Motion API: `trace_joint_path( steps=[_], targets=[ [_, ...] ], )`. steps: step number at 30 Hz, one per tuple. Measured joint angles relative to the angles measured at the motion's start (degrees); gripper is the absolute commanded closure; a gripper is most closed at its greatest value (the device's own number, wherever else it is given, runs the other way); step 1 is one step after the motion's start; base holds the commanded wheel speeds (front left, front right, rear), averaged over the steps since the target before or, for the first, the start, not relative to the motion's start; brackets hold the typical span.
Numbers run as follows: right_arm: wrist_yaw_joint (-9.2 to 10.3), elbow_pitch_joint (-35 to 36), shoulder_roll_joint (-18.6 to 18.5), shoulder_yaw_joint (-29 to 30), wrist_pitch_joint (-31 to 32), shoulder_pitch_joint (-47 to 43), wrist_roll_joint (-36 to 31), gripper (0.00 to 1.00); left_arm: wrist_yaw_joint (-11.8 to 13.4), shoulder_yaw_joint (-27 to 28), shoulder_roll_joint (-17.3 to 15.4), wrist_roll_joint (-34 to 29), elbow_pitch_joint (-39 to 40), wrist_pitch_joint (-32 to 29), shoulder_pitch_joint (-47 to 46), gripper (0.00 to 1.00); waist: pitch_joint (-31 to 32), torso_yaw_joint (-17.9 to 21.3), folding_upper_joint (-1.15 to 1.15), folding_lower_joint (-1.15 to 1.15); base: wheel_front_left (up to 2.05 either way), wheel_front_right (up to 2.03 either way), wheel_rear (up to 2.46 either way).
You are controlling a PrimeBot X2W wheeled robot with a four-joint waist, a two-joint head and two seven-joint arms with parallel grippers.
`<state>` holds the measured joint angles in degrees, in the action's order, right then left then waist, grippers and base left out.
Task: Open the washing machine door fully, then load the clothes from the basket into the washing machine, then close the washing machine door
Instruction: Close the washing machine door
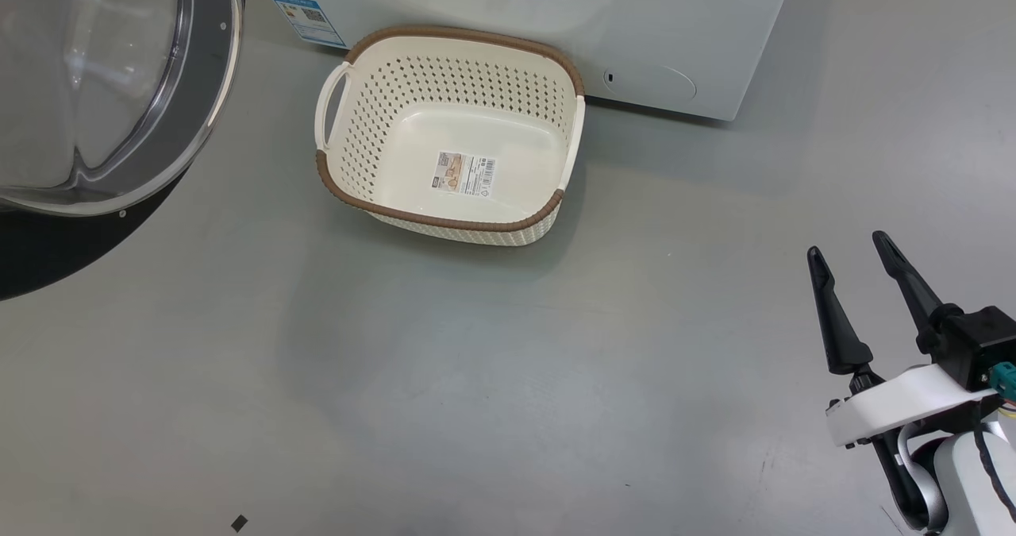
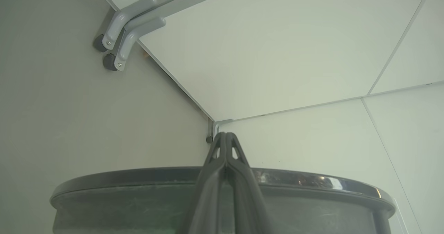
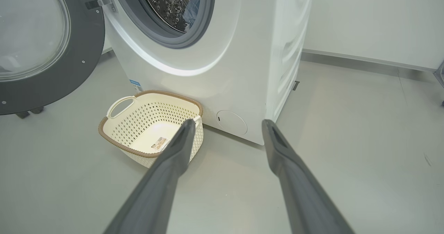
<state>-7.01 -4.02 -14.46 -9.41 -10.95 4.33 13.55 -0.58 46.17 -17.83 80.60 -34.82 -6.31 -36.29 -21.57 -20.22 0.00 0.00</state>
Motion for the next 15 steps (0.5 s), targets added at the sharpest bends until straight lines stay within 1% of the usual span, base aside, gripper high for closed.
trace_joint_path(
  steps=[11,15],
  targets=[
    [0.00,0.7,-0.1,0.0,0.5,0.0,0.0,0.00,-1.1,-0.3,-0.2,-0.3,-2.4,1.2,-1.7,1.00,-0.7,0.6,0.00,0.00,0.00,0.00,0.00],
    [0.00,0.9,-0.1,0.1,0.5,0.0,0.0,0.00,-1.4,-0.6,-0.7,-0.3,-3.4,1.3,-1.9,1.00,-0.9,0.8,0.00,0.00,0.00,0.00,0.00]
  ],
)
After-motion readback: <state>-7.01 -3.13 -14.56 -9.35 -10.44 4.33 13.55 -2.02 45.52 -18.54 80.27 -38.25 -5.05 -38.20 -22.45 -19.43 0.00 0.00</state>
